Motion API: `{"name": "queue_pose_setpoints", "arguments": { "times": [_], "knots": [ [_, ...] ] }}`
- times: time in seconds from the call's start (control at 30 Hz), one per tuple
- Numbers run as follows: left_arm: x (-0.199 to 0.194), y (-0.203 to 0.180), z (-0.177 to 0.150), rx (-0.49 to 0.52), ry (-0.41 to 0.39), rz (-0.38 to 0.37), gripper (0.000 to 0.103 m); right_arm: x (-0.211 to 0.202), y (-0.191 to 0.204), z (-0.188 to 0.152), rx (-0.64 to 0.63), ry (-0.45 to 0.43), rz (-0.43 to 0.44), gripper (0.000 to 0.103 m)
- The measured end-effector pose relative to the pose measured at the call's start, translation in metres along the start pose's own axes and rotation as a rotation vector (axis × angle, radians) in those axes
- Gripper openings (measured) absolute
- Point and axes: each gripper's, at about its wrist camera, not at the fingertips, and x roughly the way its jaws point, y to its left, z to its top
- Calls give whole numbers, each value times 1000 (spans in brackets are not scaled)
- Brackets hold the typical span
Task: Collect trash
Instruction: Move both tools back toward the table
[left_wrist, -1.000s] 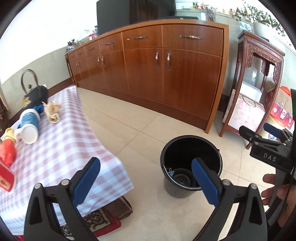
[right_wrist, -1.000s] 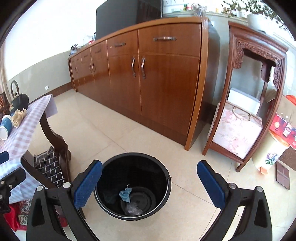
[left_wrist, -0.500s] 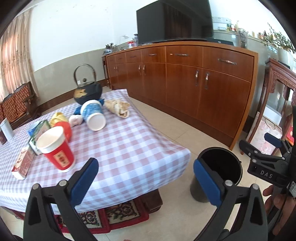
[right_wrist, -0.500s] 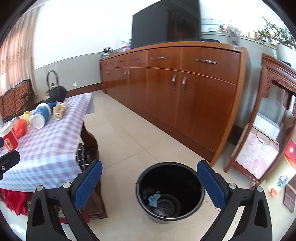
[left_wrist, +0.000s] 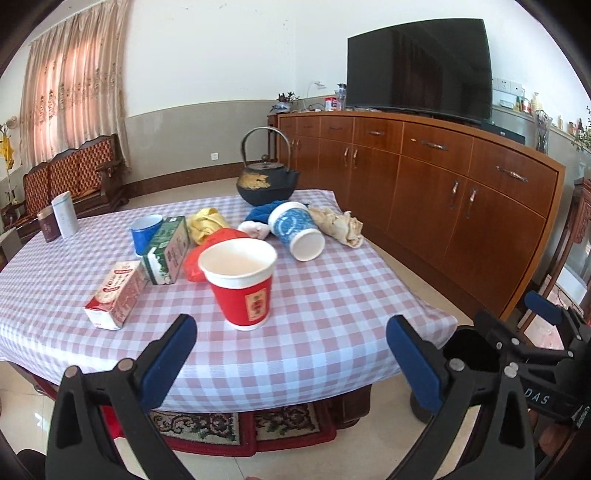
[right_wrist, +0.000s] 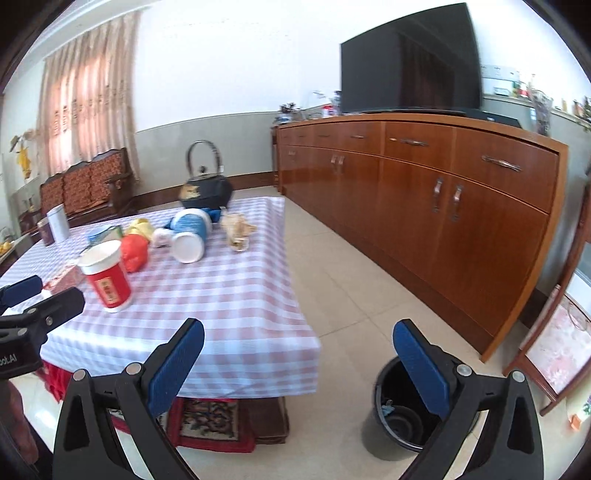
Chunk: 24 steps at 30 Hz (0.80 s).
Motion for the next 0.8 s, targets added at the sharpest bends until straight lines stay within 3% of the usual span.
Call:
{"name": "queue_pose_setpoints", "arguments": {
  "times": [0.53, 0.8],
  "knots": [
    [-2, 127, -21, -161, 25, 126, 103, 27, 135, 8, -150, 11, 217, 103],
    [20, 167, -20, -166, 37, 185, 103, 61, 192, 10, -216, 40, 262, 103]
  ]
}}
